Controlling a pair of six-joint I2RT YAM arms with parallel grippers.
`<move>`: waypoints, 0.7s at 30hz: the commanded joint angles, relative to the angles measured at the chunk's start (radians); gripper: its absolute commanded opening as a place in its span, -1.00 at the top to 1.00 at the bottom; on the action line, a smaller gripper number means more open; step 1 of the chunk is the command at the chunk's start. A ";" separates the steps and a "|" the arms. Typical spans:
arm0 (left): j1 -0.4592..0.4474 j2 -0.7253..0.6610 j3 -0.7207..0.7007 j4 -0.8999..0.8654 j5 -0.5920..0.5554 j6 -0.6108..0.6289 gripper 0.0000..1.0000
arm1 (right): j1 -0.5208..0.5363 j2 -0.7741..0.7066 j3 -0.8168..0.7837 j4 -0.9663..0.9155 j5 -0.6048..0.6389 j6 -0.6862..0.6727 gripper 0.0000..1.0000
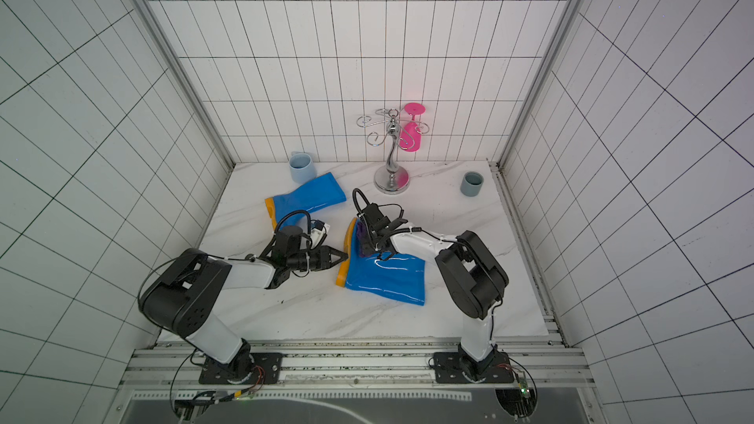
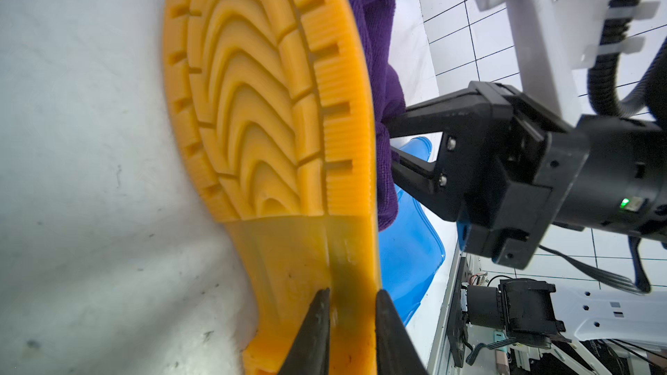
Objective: Wipe the rubber boots with a cloth
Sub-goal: Wipe the dirt off the rubber boot.
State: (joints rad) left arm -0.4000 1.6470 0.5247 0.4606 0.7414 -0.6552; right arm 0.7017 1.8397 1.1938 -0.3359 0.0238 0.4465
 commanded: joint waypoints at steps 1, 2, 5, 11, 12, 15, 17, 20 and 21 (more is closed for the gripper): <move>0.015 0.071 -0.056 -0.168 -0.144 -0.004 0.55 | -0.020 -0.030 -0.013 -0.173 -0.011 -0.029 1.00; 0.016 0.072 -0.058 -0.166 -0.143 -0.002 0.55 | -0.024 -0.035 -0.020 -0.180 -0.006 -0.029 1.00; 0.021 0.076 -0.063 -0.159 -0.141 -0.001 0.55 | -0.042 -0.055 -0.050 -0.202 0.001 -0.033 1.00; 0.045 0.083 -0.079 -0.139 -0.128 0.004 0.55 | -0.097 -0.107 -0.159 -0.226 0.016 -0.034 1.00; 0.050 0.084 -0.082 -0.136 -0.124 0.005 0.55 | -0.110 -0.119 -0.185 -0.226 0.019 -0.034 1.00; 0.066 0.086 -0.088 -0.131 -0.116 0.012 0.54 | -0.156 -0.159 -0.248 -0.231 0.029 -0.031 1.00; 0.074 0.087 -0.091 -0.129 -0.112 0.015 0.55 | -0.185 -0.185 -0.282 -0.239 0.037 -0.024 1.00; 0.084 0.091 -0.093 -0.125 -0.105 0.020 0.55 | -0.228 -0.221 -0.319 -0.251 0.044 -0.010 1.00; 0.086 0.094 -0.093 -0.123 -0.103 0.019 0.55 | -0.245 -0.234 -0.331 -0.255 0.044 -0.006 1.00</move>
State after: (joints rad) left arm -0.3470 1.6695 0.4866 0.5446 0.8131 -0.6548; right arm 0.4988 1.6207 0.9432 -0.4355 0.0277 0.4297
